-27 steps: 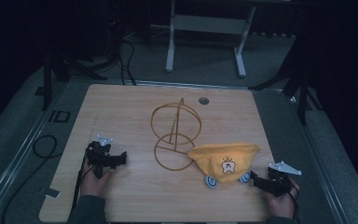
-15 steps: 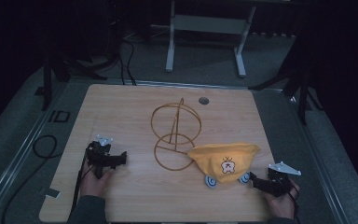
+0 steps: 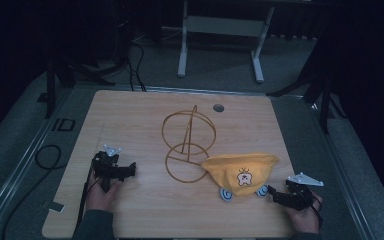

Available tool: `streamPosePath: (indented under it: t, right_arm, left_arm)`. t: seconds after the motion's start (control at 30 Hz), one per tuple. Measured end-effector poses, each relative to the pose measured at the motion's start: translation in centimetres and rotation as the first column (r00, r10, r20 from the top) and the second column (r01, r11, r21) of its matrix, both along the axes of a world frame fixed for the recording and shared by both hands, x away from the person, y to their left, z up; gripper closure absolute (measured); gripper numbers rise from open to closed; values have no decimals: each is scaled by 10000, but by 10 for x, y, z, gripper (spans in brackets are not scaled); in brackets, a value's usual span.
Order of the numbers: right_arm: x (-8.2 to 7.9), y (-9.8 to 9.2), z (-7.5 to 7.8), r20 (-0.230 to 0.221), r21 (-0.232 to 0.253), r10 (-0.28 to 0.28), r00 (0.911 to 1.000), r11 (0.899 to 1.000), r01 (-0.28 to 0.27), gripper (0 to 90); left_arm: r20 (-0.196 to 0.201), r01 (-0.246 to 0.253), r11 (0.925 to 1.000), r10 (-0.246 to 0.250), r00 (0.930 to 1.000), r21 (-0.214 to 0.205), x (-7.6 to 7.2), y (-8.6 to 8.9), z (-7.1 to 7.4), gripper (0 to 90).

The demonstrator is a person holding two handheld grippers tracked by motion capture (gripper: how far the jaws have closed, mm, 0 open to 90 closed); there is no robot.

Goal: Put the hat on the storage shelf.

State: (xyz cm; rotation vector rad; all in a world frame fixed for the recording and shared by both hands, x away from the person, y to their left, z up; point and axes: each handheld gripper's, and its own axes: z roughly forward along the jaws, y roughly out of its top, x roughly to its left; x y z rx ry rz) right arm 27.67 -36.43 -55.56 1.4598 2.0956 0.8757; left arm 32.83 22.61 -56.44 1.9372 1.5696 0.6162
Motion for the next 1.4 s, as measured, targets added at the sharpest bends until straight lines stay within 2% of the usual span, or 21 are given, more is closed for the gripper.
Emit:
streamPosePath:
  t: [0.03,0.17,0.43,0.6,0.63,0.77,0.97,1.13,1.33,1.4]
  right_arm:
    - [-2,-1,1,9,23,471,9989,9989,-471,303]
    - [-3,-3,3,-122,244,886,9960,9958,-883,329]
    - [-12,0,13,-116,195,1582,9873,9873,-1579,315]
    - [-17,8,18,48,132,1961,9806,9805,-1961,294]
    - [-18,13,20,112,101,2178,9759,9759,-2179,284]
    - [-19,22,18,150,184,2378,9712,9711,-2381,271]
    - [-17,33,10,-92,-471,2545,9670,9659,-2546,275]
    - [-14,35,8,-128,-529,2623,9649,9634,-2626,290]
    - [-9,36,5,-170,-552,2787,9602,9586,-2792,330]
    - [-9,36,6,-167,-493,2911,9566,9553,-2915,408]
  left_arm:
    - [22,-24,10000,24,10000,-27,0,0,0,4]
    - [12,-13,10000,14,10000,-15,0,0,0,3]
    - [21,-24,10000,24,10000,-26,0,0,0,4]
    - [-4,5,10000,-5,10000,5,0,0,0,4]
    - [-4,4,10000,-4,10000,3,0,0,0,4]
    - [22,-23,10000,23,10000,-27,0,0,0,4]
    - [11,-13,10000,13,10000,-15,0,0,0,4]
    - [18,-20,10000,20,10000,-24,0,0,0,4]
    - [3,-3,10000,3,10000,-3,0,0,0,3]
    - [20,-21,10000,21,10000,-25,0,0,0,4]
